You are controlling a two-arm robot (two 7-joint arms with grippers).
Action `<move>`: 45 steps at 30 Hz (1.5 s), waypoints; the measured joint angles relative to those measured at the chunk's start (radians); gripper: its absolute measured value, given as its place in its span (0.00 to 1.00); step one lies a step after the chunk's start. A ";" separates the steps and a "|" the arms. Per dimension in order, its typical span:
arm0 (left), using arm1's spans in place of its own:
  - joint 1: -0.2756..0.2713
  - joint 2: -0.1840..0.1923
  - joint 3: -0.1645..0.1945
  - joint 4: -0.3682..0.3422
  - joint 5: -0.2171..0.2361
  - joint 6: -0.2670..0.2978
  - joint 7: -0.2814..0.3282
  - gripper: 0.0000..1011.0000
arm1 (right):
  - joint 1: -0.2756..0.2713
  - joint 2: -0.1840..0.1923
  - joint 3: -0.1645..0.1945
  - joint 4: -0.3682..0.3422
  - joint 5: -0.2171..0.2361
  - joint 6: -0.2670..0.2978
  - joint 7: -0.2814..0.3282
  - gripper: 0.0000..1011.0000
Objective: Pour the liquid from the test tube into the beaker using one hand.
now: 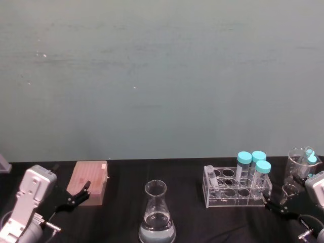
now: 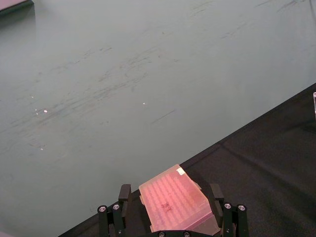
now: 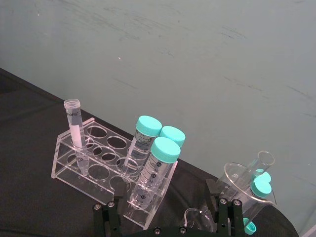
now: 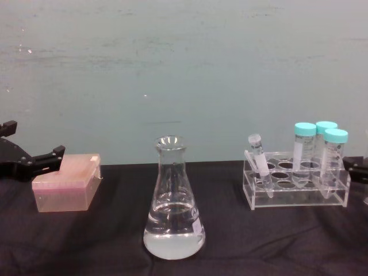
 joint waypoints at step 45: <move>0.000 0.000 0.000 0.000 0.000 0.000 0.000 0.99 | 0.000 0.000 0.000 0.000 0.000 0.000 0.000 0.99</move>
